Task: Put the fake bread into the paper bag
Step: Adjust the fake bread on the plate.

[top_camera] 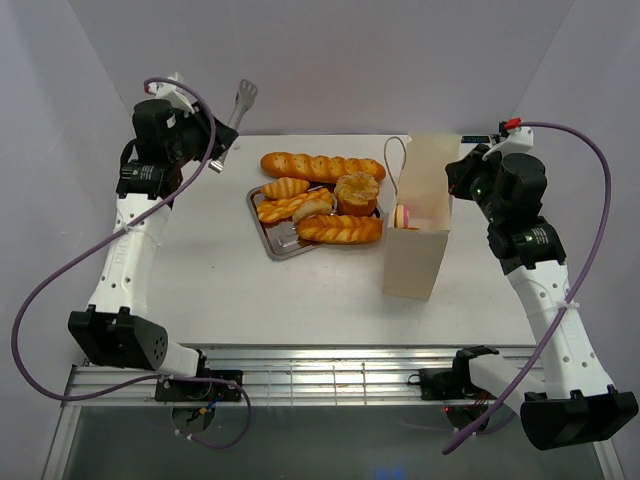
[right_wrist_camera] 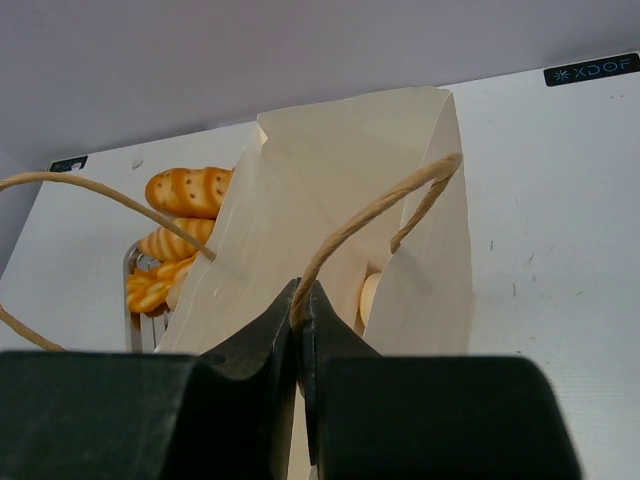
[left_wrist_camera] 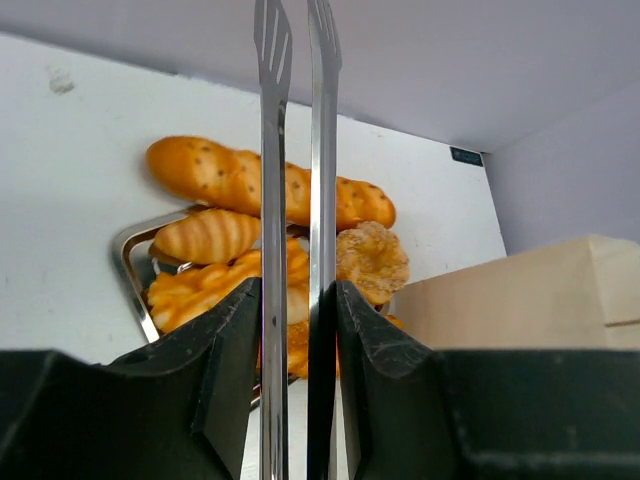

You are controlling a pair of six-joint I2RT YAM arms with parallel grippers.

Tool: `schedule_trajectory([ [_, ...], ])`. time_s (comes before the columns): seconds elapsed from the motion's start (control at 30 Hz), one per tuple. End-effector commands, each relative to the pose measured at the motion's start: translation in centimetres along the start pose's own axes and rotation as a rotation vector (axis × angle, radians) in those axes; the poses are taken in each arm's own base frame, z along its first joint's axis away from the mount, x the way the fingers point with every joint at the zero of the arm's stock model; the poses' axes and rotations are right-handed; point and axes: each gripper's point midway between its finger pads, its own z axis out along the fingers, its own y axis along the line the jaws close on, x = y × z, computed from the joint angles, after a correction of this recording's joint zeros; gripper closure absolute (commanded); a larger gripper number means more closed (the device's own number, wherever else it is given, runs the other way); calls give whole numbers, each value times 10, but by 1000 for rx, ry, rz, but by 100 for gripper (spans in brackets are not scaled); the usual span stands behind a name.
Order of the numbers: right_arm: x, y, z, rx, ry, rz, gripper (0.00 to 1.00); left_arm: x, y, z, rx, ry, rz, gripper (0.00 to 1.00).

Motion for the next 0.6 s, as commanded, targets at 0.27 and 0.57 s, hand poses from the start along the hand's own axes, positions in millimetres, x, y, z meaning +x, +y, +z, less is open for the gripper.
schedule_trajectory([
  [0.27,-16,14,5,-66,-30,-57,92,44,111,34,33,78,-268,53],
  [0.57,-7,16,3,-91,-17,-47,92,78,136,65,95,152,-392,47],
])
